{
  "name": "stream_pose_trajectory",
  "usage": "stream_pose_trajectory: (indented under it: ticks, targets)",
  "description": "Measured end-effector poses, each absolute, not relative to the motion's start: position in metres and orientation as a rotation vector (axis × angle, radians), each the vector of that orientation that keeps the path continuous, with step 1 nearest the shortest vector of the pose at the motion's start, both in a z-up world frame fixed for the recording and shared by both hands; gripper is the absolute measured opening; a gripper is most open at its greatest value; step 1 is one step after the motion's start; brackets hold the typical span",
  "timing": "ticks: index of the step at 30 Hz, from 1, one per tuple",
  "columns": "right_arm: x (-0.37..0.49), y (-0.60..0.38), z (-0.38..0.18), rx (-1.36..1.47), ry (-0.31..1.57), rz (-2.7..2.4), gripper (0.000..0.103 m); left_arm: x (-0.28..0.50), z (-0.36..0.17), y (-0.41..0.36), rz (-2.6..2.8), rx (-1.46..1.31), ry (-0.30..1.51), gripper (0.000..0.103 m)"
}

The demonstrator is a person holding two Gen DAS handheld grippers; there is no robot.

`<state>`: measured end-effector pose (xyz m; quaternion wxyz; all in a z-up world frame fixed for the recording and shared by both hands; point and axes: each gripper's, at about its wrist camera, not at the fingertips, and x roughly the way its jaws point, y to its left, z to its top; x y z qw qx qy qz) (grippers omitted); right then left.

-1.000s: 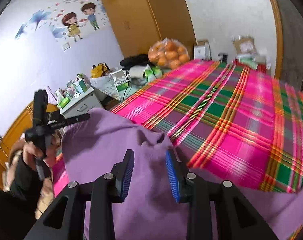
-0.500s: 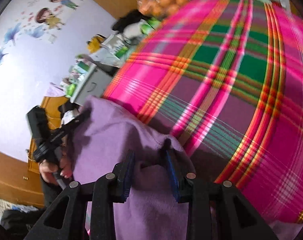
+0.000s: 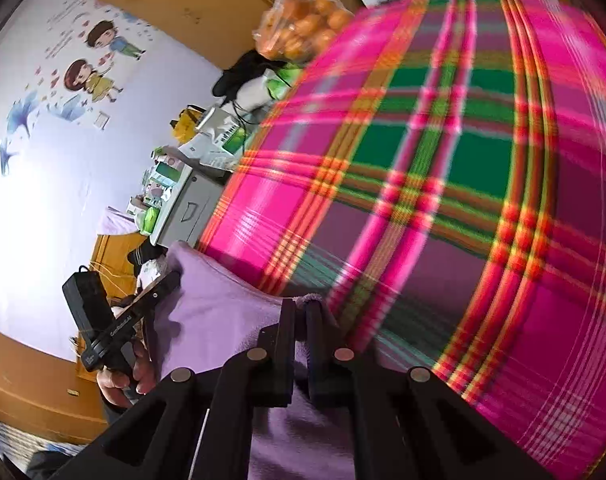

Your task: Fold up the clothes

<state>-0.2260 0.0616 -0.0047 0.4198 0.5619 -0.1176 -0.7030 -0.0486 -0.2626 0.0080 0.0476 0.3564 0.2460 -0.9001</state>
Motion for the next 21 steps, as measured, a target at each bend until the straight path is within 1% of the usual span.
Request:
stream_pose_trajectory:
  ticks: [4, 7, 8, 9, 13, 14, 15, 16, 18, 21]
  targets:
    - [-0.22, 0.078, -0.001, 1.385, -0.284, -1.764, 0.01, -0.049, 0.008, -0.263, -2.746, 1.087, 0.755, 0.016]
    - [-0.213, 0.089, 0.004, 1.362, -0.262, -1.763, 0.024, -0.049, 0.008, -0.263, -2.744, 1.088, 0.753, 0.016]
    - [-0.206, 0.087, 0.008, 1.346, -0.222, -1.758, 0.031, -0.049, 0.008, -0.263, -2.744, 1.088, 0.751, 0.016]
    - [-0.199, 0.084, 0.012, 1.329, -0.174, -1.752, 0.034, -0.049, 0.008, -0.263, -2.744, 1.088, 0.75, 0.016]
    - [-0.179, 0.067, 0.015, 1.306, -0.021, -1.741, 0.034, -0.049, 0.009, -0.262, -2.742, 1.089, 0.744, 0.016]
    - [-0.176, 0.064, 0.014, 1.305, 0.015, -1.756, 0.033, -0.049, 0.009, -0.262, -2.741, 1.089, 0.741, 0.016]
    - [-0.175, 0.062, 0.013, 1.303, 0.052, -1.774, 0.017, -0.049, 0.009, -0.262, -2.741, 1.089, 0.739, 0.016]
    - [-0.173, 0.061, 0.011, 1.304, 0.082, -1.784, 0.005, -0.049, 0.009, -0.262, -2.741, 1.09, 0.738, 0.016]
    - [-0.168, 0.064, 0.011, 1.3, 0.116, -1.802, 0.005, -0.049, 0.009, -0.262, -2.741, 1.089, 0.739, 0.016]
    - [-0.165, 0.078, 0.018, 1.269, 0.101, -1.847, 0.005, -0.049, 0.008, -0.262, -2.741, 1.089, 0.744, 0.016]
